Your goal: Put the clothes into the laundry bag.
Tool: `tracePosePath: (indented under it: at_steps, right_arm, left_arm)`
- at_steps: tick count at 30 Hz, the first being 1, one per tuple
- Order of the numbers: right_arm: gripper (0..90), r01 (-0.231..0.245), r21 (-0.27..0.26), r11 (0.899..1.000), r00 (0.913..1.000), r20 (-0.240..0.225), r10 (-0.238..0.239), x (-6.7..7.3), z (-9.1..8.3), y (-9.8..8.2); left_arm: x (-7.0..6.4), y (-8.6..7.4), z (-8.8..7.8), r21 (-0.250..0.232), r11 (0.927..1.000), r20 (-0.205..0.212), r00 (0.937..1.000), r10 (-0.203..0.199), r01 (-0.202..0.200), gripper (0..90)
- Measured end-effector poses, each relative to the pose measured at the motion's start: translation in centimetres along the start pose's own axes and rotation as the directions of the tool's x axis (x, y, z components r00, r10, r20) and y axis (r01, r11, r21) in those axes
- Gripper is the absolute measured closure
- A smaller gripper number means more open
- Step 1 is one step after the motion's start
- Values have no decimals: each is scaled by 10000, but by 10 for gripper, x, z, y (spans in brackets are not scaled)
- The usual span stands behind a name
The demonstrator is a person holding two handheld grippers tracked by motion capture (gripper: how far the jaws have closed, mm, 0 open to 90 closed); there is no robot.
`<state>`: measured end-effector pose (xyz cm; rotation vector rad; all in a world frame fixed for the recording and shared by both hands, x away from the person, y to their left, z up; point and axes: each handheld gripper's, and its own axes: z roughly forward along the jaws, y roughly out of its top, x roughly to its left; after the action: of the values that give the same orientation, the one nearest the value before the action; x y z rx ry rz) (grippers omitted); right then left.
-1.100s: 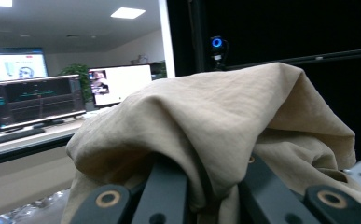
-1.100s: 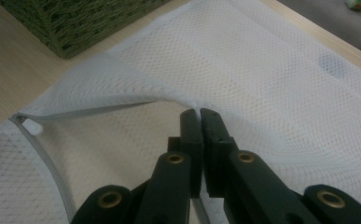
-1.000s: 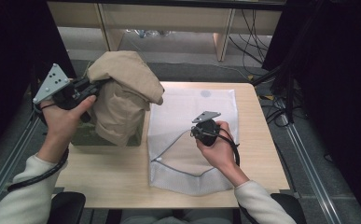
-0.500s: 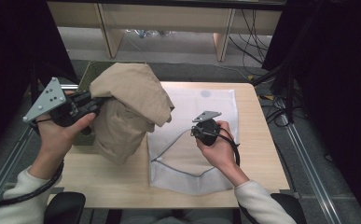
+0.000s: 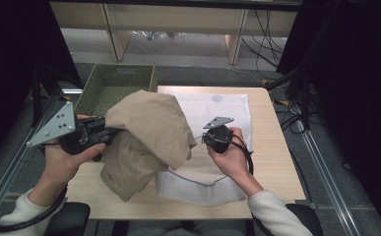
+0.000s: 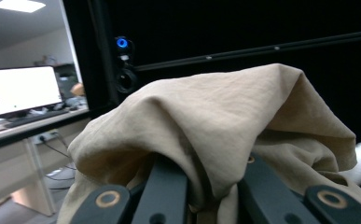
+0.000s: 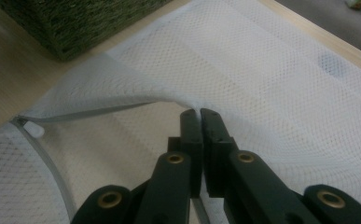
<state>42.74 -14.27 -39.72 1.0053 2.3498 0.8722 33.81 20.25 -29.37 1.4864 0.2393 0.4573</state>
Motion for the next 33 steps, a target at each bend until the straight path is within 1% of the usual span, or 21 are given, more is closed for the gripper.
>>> tracePosePath:
  at_steps: [4,6,8,12,13,16,17,18,20,23,25,27,31,33]
  right_arm:
    - [897,-10,3,10000,10000,-4,10,0,0,0]
    - [896,-7,-35,10000,10000,0,7,0,0,0]
    - [896,-159,14,9999,9999,38,159,0,-1,0]
    - [897,-110,32,9999,9999,7,110,0,-2,0]
    - [897,-59,-32,10000,10000,48,60,-1,-1,0]
    - [897,-235,-3,9997,9997,30,235,-1,-2,1]
    - [896,-212,-14,9998,9998,36,212,-1,-2,1]
    - [897,-87,-47,10000,10000,30,87,-2,-2,1]
    - [897,-117,-46,9999,9999,14,117,-2,-2,1]
    - [897,-113,-104,9999,9999,43,113,-2,-2,0]
    - [897,-268,-91,9996,9996,80,269,-1,-2,0]
    - [897,-106,-74,9999,9999,32,107,-2,-3,1]
    - [897,-157,-108,9998,9999,56,157,-2,-3,1]
    - [896,-215,-118,9997,9997,73,216,-2,-3,1]
  left_arm:
    - [-9,-3,3,84,10000,532,9986,-40,35,879]
    - [-14,-4,5,175,9998,786,9969,5,-19,879]
    - [-18,-4,8,201,9998,1071,9942,-54,32,879]
    - [-26,-8,15,424,9990,1606,9869,-179,112,879]
    - [-28,-8,16,482,9988,1745,9845,-176,93,879]
    - [-32,-10,21,655,9978,2050,9786,-197,64,879]
    - [-33,-11,22,678,9977,2183,9756,-221,74,879]
    - [-34,-11,23,715,9974,2286,9733,-215,52,879]
    - [-36,-11,25,754,9972,2554,9666,-201,8,879]
    - [-40,-12,27,830,9966,2762,9608,-246,16,879]
    - [-42,-12,29,857,9963,2901,9566,-282,34,879]
    - [-44,-13,31,902,9959,3077,9509,-322,46,879]
    - [-47,-16,36,1133,9936,3368,9407,-401,18,879]
    - [-48,-19,38,1268,9919,3535,9344,-438,-15,879]
